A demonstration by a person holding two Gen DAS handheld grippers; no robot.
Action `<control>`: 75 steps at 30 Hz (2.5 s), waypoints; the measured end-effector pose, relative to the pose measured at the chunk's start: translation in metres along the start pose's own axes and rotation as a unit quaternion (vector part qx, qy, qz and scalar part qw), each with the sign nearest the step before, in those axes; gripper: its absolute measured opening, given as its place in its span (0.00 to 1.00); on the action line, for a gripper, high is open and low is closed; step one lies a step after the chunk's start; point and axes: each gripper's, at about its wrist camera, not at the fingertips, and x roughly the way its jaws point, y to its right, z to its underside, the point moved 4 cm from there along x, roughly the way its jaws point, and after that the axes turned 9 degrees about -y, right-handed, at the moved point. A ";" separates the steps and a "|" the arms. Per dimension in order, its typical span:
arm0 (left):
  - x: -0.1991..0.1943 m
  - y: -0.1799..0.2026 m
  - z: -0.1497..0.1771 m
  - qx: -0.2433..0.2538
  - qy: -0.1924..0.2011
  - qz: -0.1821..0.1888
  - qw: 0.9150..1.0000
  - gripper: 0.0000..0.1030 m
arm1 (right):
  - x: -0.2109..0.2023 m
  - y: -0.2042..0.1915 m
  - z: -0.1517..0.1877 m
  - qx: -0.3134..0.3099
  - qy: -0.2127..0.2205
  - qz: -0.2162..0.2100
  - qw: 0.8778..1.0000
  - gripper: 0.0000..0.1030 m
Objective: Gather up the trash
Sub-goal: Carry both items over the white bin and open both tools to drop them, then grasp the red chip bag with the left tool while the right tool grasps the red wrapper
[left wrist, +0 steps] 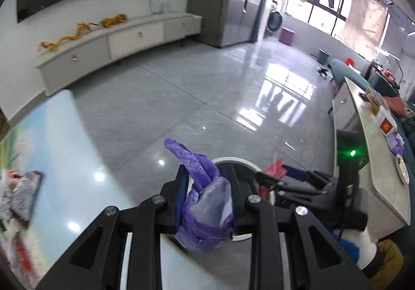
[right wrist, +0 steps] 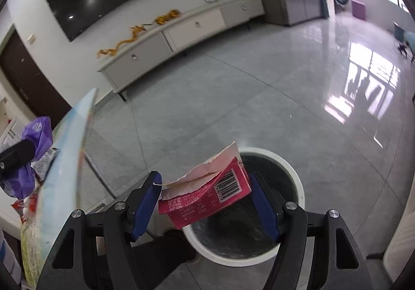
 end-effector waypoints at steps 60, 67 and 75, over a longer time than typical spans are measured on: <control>-0.203 -0.330 0.260 -0.242 0.092 -0.213 0.942 0.58 | 0.017 -0.394 0.102 -0.384 -0.111 -0.169 0.901 0.53; -0.170 -0.365 0.261 -0.257 0.067 -0.195 0.944 0.58 | 0.065 -0.424 0.117 -0.404 -0.159 -0.165 0.886 0.53; -0.141 -0.362 0.256 -0.261 0.038 -0.128 0.956 0.14 | 0.083 -0.430 0.114 -0.420 -0.166 -0.147 0.880 0.12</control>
